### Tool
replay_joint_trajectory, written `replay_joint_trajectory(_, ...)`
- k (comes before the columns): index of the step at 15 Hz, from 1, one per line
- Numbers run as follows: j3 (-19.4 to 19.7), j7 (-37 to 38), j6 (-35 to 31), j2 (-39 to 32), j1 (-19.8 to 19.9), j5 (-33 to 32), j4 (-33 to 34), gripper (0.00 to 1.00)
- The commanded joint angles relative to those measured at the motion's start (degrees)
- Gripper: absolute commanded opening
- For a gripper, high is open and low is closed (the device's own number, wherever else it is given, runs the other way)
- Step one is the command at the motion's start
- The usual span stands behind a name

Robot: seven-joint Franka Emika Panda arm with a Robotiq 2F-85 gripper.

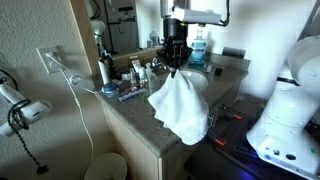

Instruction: Move the white towel to the left of the counter and wipe the counter

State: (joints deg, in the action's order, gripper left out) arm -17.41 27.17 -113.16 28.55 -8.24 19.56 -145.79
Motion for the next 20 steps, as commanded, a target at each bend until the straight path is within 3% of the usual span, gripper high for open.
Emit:
replay_joint_trajectory(1,-2.77,0.37,-11.46,-4.19,-1.54,-0.95,-4.03,0.06)
replay_joint_trajectory(5,-4.17,2.64,-23.24,-9.8,-2.54,-1.6,-5.11,0.07)
replay_joint_trajectory(11,-3.51,4.46,-34.11,-16.64,-4.46,0.4,-1.55,0.07)
replay_joint_trajectory(15,-2.99,4.46,-32.18,-19.21,-4.36,-2.7,-0.8,0.07)
replay_joint_trajectory(20,0.04,7.25,-27.1,-18.67,-1.45,-11.87,-5.52,0.06)
